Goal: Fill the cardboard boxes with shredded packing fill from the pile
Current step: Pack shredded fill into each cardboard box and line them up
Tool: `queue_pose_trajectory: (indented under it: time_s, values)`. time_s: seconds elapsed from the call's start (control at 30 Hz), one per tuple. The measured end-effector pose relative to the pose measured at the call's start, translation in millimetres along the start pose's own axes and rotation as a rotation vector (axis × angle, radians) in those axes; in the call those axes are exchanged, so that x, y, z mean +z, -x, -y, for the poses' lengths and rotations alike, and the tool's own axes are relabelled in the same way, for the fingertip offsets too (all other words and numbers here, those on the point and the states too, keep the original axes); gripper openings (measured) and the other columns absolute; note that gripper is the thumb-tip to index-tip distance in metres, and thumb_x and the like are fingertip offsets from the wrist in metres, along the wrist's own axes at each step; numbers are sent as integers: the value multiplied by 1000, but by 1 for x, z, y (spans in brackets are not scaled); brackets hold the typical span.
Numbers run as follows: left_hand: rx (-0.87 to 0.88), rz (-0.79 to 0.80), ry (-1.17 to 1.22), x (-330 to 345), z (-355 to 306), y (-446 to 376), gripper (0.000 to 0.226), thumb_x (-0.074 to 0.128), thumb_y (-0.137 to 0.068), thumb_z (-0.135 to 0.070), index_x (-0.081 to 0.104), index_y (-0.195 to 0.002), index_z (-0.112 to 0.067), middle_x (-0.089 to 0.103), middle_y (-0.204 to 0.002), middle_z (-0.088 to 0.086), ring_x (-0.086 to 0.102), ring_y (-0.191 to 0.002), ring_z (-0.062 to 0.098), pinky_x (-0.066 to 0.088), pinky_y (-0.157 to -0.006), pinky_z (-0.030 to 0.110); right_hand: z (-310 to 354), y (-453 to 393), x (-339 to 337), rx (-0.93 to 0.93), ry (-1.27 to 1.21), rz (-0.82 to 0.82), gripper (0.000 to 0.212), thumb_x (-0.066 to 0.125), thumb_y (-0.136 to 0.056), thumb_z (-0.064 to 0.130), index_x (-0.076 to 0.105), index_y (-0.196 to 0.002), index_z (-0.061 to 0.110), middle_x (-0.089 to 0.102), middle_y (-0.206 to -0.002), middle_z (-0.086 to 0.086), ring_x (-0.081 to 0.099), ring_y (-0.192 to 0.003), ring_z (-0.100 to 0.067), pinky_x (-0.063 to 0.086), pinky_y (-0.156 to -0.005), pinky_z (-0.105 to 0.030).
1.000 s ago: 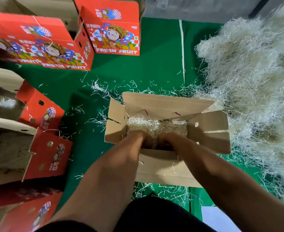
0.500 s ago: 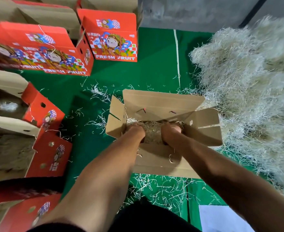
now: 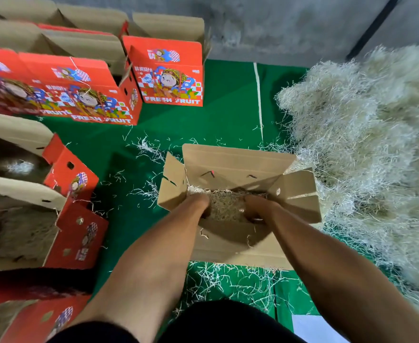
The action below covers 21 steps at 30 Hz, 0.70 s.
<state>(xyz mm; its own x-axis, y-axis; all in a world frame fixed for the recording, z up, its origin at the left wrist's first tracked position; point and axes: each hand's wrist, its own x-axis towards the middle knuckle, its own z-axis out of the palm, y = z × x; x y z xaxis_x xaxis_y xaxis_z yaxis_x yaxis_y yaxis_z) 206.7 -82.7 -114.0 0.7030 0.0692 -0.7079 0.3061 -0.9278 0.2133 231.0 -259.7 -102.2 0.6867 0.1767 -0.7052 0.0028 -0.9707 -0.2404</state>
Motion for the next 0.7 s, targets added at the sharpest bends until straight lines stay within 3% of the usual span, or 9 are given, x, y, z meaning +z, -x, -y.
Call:
queue_pose_trajectory:
  time_s: [0.1,0.13,0.2,0.27,0.4,0.5,0.57,0.63,0.7]
  values:
    - [-39,-59,114,-11,-10,27,41,44,-101,-12,49,-140,-4,55,-138,19,58,-119,31,48,-96,36,-11,16,-8,-35,-137,-133,37,50,-101,13,54,-138,10,56,-142,-7,55,-125,-25,44,-100,-32]
    - [-33,-77,139,-14,-16,38,42,47,-99,-14,48,-140,-4,57,-132,20,59,-115,32,50,-95,39,-7,23,-9,-10,-295,-163,41,48,-104,13,49,-144,10,52,-146,-9,54,-127,-25,44,-103,-33]
    - [34,-170,206,-16,-29,58,39,51,-96,-19,55,-132,-5,63,-116,16,62,-105,30,50,-81,36,1,32,-8,-43,-498,-287,43,53,-102,15,50,-145,14,64,-127,-10,66,-103,-24,51,-88,-31]
    - [130,-265,329,-16,-46,76,28,52,-96,-16,63,-121,-11,67,-104,4,65,-94,23,48,-72,30,6,44,-7,-96,-639,-432,42,59,-98,21,56,-140,18,70,-103,-3,66,-76,-17,55,-68,-26]
    - [286,-471,552,-12,-70,110,35,53,-95,-6,64,-123,-23,68,-122,-6,65,-97,11,52,-82,24,3,79,3,-309,-734,-688,27,60,-97,14,66,-123,18,71,-80,9,58,-56,0,55,-59,-30]
    - [428,-379,496,-7,-72,132,29,55,-99,-20,60,-126,-28,68,-117,-7,66,-83,6,53,-73,21,-13,105,4,-354,-653,-821,29,60,-96,12,64,-124,20,70,-99,8,60,-78,9,51,-75,-10]
    - [472,-255,380,4,-65,145,24,62,-95,-31,62,-119,-27,67,-110,-9,66,-89,8,55,-87,36,-29,117,3,-359,-590,-889,33,61,-96,16,59,-128,21,67,-112,6,60,-89,8,48,-78,-5]
    - [448,-223,269,18,-59,155,27,68,-89,-42,63,-111,-28,63,-110,-10,62,-95,10,48,-93,39,-42,126,0,-353,-477,-1025,35,61,-95,21,56,-129,17,64,-122,-1,61,-110,-10,53,-96,-30]
    - [426,-244,208,29,-58,165,38,70,-86,-49,63,-115,-25,63,-116,-4,63,-102,20,45,-92,37,-52,128,-2,-288,-403,-1117,49,61,-95,23,48,-138,6,53,-141,-14,47,-133,-29,40,-112,-51]
